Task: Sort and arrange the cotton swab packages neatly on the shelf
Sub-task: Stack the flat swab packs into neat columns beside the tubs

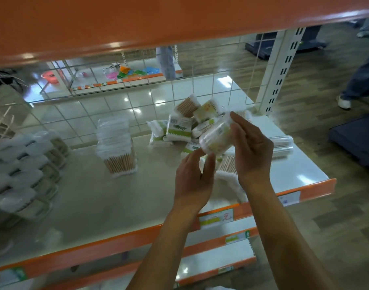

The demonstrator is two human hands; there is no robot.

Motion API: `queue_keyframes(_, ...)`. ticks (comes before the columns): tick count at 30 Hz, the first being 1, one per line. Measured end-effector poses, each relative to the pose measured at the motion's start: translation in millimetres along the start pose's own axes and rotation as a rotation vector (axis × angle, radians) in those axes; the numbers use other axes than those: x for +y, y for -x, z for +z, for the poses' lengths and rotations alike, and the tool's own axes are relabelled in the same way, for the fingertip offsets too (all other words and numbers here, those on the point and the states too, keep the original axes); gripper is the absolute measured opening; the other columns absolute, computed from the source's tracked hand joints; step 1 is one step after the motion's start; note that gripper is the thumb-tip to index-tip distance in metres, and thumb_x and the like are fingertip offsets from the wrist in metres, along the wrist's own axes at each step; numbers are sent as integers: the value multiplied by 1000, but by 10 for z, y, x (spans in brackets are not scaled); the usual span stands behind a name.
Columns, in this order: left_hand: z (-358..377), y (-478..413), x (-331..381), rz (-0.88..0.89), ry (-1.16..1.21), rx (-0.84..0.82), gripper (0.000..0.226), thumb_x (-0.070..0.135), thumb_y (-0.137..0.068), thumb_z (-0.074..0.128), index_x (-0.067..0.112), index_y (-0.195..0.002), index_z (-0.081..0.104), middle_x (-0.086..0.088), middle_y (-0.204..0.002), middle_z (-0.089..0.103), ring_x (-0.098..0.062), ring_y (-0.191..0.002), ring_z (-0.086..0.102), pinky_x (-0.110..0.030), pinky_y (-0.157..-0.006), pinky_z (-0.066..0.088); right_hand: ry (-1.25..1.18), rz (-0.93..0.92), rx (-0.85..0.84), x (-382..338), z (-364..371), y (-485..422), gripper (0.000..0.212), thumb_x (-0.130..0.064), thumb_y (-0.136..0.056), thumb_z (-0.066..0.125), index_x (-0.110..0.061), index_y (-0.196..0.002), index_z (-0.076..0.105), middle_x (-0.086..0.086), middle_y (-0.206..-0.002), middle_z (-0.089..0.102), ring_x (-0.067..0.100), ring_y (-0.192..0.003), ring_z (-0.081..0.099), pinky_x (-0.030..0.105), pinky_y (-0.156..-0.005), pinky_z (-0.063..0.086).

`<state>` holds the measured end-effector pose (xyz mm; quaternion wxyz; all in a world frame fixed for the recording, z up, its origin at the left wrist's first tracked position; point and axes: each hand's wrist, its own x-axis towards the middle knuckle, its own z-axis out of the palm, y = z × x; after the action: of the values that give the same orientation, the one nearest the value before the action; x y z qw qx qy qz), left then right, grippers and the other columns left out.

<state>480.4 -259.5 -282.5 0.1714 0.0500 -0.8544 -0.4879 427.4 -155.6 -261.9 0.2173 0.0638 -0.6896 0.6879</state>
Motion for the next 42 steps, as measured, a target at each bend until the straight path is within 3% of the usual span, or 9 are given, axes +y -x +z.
queue_keyframes(2, -115, 26, -44, -58, 68, 26, 27, 36, -97, 47, 23, -112, 64, 17, -86, 65, 1, -74, 59, -10, -69, 43, -9, 41, -19, -15, 110, 56, 35, -42, -82, 58, -25, -112, 67, -2, -108, 68, 16, -97, 65, 47, -87, 53)
queue_keyframes(5, -283, 44, -159, -136, 130, 58, 27, 37, -97, 45, 21, -109, 64, 21, -82, 62, 13, -74, 56, -3, -62, 36, -9, 103, -71, -25, 267, 154, 41, -44, -80, 58, -26, -117, 60, 2, -108, 66, 19, -96, 65, 43, -82, 54)
queue_keyframes(12, -630, 83, -445, -300, 363, 176, 25, 55, -85, 53, 33, -95, 58, 6, -98, 69, -12, -84, 70, -42, -80, 55, -57, 179, -250, -10, 605, 476, 30, -36, -78, 55, -34, -108, 56, -8, -102, 63, 12, -96, 63, 49, -84, 54)
queue_keyframes(18, -969, 147, -564, -290, 315, 304, 16, 35, -89, 62, 30, -103, 56, 10, -96, 66, -10, -81, 70, -45, -80, 56, 17, 220, -399, 28, 863, 768, 29, -15, -78, 59, -30, -101, 50, -5, -101, 64, 9, -92, 65, 41, -82, 55)
queue_keyframes(22, -1166, 213, -675, -227, 192, 383, 23, 41, -82, 65, 44, -100, 51, 17, -98, 59, -10, -92, 65, -34, -80, 55, 107, 251, -463, 39, 1013, 930, 36, -7, -82, 64, -35, -97, 47, -12, -97, 64, 0, -91, 63, 32, -82, 54)
queue_keyframes(27, -1365, 338, -779, -222, 170, 355, 42, 29, -85, 69, 35, -122, 50, 13, -110, 59, -4, -85, 67, -11, -69, 50, 174, 276, -530, -5, 1193, 1122, 30, -26, -82, 68, -22, -107, 52, -12, -99, 62, 3, -92, 61, 19, -76, 50)
queue_keyframes(34, -1641, 479, -958, -203, 73, 372, 51, 40, -79, 71, 38, -124, 48, 5, -122, 54, -15, -101, 61, -32, -84, 54, 196, 279, -618, -114, 1505, 1415, 23, -34, -81, 68, -27, -98, 54, -19, -95, 62, -6, -93, 58, 10, -72, 47)
queue_keyframes(39, -1883, 553, -1031, -262, 37, 398, 58, 27, -80, 71, 27, -131, 44, 3, -123, 54, -13, -106, 55, -32, -91, 49, 125, 331, -697, -180, 1710, 1654, 24, -15, -80, 68, -25, -100, 59, -17, -101, 65, -2, -100, 59, 20, -86, 49)
queue_keyframes(42, -2023, 643, -1081, -279, 111, 378, 58, 19, -85, 66, 26, -134, 36, 8, -115, 51, -6, -93, 57, -18, -78, 50, 52, 349, -729, -189, 1783, 1750, 29, -6, -83, 63, -21, -106, 58, -14, -104, 65, -1, -101, 60, 25, -89, 50)
